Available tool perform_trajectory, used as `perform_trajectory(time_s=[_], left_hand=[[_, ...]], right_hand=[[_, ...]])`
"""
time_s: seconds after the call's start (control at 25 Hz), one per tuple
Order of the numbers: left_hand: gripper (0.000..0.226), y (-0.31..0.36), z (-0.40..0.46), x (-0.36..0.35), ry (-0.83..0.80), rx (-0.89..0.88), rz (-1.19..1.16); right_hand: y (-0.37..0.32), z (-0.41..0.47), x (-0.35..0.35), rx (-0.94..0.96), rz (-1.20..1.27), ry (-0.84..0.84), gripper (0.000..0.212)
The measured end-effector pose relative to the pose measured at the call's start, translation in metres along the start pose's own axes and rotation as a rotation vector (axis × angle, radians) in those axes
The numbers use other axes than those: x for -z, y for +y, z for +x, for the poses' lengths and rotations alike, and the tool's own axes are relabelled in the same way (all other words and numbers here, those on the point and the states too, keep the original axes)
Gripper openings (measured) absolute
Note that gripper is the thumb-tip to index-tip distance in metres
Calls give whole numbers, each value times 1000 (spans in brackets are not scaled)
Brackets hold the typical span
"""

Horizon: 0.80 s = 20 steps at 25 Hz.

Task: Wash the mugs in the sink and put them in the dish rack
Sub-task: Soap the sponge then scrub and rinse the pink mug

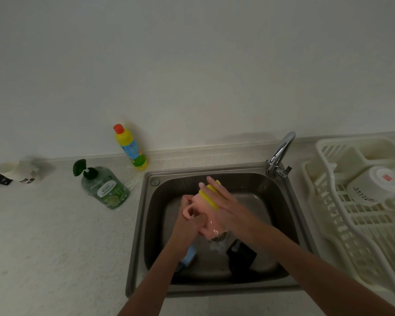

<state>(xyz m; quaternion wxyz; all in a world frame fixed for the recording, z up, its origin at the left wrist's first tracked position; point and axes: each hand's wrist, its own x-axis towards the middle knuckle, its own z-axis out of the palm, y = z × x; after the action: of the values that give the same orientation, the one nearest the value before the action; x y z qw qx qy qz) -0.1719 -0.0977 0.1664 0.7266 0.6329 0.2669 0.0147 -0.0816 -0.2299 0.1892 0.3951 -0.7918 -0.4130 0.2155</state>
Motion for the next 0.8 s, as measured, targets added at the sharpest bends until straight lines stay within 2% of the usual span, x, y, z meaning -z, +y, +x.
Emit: perform_trajectory(time_s=[0.08, 0.12, 0.2, 0.28, 0.36, 0.44, 0.48, 0.52, 0.6, 0.68, 0.72, 0.8], left_hand=[[49, 2, -3, 3, -32, -34, 11], [49, 5, -3, 3, -13, -55, -11], [47, 10, 1, 4, 76, -66, -63], [43, 12, 5, 1, 111, -43, -79], [40, 10, 4, -4, 62, -71, -9], [42, 5, 0, -6, -6, -118, 47], [44, 4, -1, -4, -26, -128, 53], [47, 5, -2, -2, -27, -127, 36], [48, 8, 1, -1, 20, -98, -77], [46, 15, 3, -3, 88, -77, -143], [44, 16, 4, -5, 100, -72, -123], [39, 12, 3, -9, 61, -83, -33]], right_hand=[[12, 8, 13, -192, 225, -31, 80], [15, 5, 16, -261, 269, -55, 81], [12, -9, 12, -230, 261, -59, 75], [8, -19, -1, -103, 92, 37, 62], [3, -19, -8, 32, -151, 50, 59], [6, -7, 1, 118, -283, 69, 58], [10, 0, 8, 124, -261, 57, 60], [12, 4, 18, 39, -140, 33, 63], [9, 6, 27, -60, -91, 16, 72], [4, -8, 15, -137, 44, 17, 68], [-1, -16, 5, -82, 22, 71, 63], [-5, -21, -4, 51, -184, 95, 60]])
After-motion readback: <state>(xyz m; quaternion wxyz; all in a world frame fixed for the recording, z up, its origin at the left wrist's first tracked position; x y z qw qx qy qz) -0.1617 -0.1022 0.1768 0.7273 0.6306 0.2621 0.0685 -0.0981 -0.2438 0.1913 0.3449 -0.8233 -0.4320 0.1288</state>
